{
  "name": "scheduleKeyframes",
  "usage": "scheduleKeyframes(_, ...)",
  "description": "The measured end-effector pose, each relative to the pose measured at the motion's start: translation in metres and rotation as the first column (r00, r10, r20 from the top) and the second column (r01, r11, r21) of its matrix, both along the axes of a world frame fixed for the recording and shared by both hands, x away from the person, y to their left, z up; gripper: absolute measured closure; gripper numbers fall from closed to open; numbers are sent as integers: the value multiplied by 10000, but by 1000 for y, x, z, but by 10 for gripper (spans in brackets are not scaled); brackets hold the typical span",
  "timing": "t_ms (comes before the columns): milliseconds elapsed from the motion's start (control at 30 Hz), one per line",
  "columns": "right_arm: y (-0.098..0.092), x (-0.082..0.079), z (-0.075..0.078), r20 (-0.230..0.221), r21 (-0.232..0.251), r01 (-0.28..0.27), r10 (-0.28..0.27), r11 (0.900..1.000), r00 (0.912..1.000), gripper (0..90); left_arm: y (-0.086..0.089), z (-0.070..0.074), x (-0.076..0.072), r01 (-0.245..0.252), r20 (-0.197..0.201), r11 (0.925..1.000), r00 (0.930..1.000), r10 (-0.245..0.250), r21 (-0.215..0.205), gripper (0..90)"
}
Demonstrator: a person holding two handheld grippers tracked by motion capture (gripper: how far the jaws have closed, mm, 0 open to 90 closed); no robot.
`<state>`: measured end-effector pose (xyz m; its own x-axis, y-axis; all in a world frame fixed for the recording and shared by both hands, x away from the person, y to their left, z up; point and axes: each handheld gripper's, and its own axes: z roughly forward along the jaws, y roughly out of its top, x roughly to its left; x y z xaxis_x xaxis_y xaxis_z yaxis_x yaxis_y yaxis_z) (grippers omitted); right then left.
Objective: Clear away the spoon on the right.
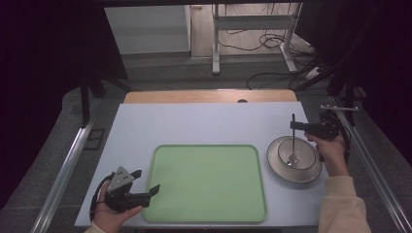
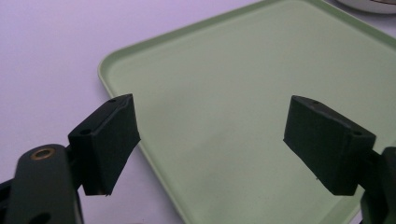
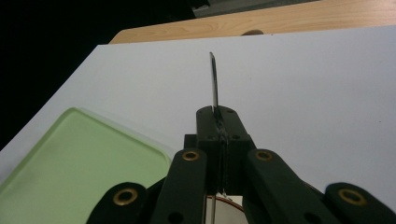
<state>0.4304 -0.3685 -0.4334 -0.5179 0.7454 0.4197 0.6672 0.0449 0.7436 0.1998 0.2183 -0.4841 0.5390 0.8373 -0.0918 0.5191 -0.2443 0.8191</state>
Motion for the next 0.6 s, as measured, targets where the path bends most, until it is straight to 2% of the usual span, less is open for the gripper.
scheduleKeyframes(200, -2, -2, 3, 37, 217, -108, 107, 9997, 9999, 883, 0, -1, 0, 4, -21, 10000, 10000, -4, 5, 173)
scheduleKeyframes(367, -3, -4, 5, 104, 200, -128, 126, 9997, 9999, 885, 1, 0, 0, -25, 4, 10000, 10000, 25, -11, 172)
scheduleKeyframes(600, -7, -8, 11, 378, 296, -173, 162, 9994, 9992, 886, 1, 0, 0, -3, -11, 10000, 10000, 3, 0, 172)
